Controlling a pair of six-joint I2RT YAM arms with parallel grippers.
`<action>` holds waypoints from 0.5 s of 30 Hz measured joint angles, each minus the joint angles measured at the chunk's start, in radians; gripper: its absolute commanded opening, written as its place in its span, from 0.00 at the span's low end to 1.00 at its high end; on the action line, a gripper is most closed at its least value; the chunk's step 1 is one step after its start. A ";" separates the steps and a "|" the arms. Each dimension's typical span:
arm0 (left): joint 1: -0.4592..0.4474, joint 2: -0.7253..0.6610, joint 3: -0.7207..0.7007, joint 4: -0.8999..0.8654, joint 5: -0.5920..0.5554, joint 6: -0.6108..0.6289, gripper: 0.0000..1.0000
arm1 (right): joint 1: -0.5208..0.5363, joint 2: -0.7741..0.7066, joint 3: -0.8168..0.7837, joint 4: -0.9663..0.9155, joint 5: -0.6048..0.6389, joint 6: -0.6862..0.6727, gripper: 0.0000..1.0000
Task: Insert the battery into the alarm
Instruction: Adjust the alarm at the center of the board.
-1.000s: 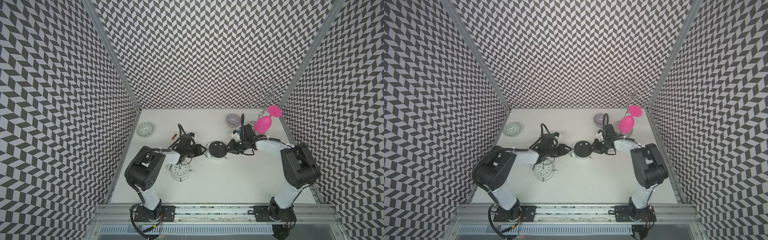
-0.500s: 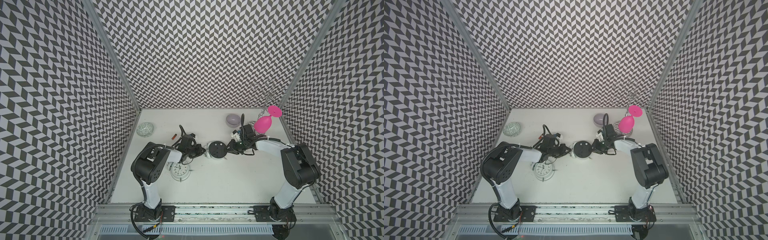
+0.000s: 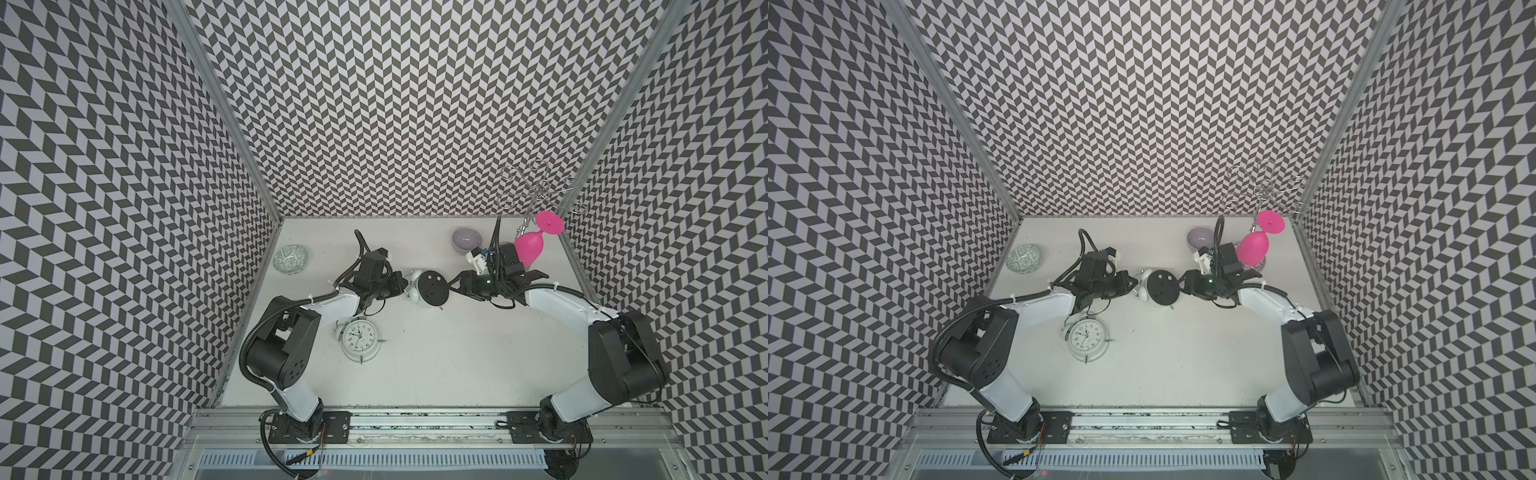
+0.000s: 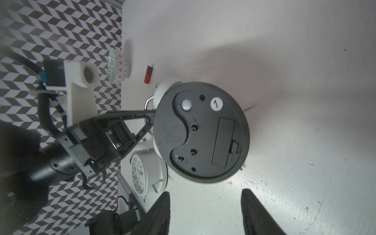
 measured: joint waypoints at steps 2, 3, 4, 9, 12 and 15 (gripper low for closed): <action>0.000 -0.025 0.055 -0.060 -0.048 0.028 0.00 | 0.000 -0.028 -0.024 0.031 -0.002 -0.002 0.63; -0.002 -0.033 0.089 -0.095 -0.079 0.048 0.00 | 0.000 -0.039 -0.035 0.045 -0.002 -0.003 0.63; -0.006 -0.036 0.116 -0.123 -0.112 0.066 0.00 | 0.000 -0.047 -0.044 0.053 -0.002 -0.004 0.63; -0.050 -0.014 0.266 -0.283 -0.338 0.177 0.00 | 0.000 -0.061 -0.077 0.092 -0.006 -0.016 0.63; -0.092 0.062 0.376 -0.377 -0.468 0.234 0.00 | 0.000 -0.067 -0.103 0.106 -0.013 -0.023 0.63; -0.143 0.174 0.499 -0.447 -0.580 0.277 0.00 | 0.000 -0.085 -0.135 0.109 -0.021 -0.030 0.64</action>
